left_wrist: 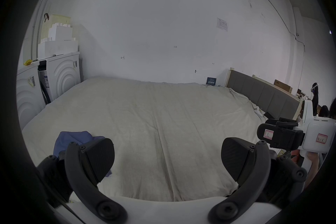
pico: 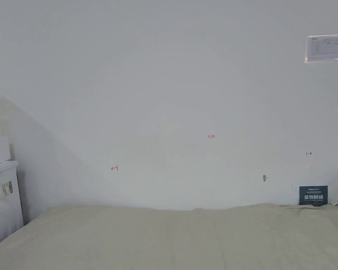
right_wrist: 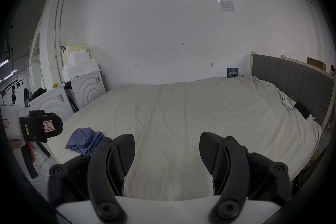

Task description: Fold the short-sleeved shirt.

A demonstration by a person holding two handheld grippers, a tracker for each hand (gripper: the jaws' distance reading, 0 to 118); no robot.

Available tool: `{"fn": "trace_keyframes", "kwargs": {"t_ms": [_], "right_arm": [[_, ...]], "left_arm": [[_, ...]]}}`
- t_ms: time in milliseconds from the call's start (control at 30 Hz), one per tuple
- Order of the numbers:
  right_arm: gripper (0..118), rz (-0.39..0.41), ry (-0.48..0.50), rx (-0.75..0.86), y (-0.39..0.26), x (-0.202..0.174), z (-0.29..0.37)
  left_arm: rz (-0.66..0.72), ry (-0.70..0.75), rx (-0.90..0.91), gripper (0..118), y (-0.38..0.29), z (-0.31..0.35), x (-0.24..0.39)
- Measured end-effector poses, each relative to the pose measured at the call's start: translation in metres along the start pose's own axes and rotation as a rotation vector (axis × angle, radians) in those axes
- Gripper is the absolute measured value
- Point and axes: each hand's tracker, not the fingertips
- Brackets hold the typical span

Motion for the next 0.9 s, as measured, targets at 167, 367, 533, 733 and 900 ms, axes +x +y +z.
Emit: {"fn": "trace_keyframes", "kwargs": {"t_ms": [167,367,533,733,900], "right_arm": [[77,-0.057,0.062,-0.046,0.005,0.001,-0.002],[77,-0.167,-0.010,-0.157,0.011,-0.011,-0.010],[77,-0.080,-0.060,-0.113,0.010,-0.028,-0.008],[77,-0.179,-0.099,-0.104,0.011,-0.017,-0.016],[77,-0.137,-0.160,-0.045,0.006,-0.014,-0.008]], "left_arm": [[0.008,-0.001,-0.006,118,0.001,-0.001,0.000],[0.013,-0.007,-0.013,118,0.002,-0.003,0.000],[0.017,-0.015,-0.019,118,0.002,-0.003,0.001],[0.012,-0.007,-0.017,118,0.003,-0.002,0.001],[0.024,0.001,-0.017,118,0.006,-0.002,-0.002]]}}
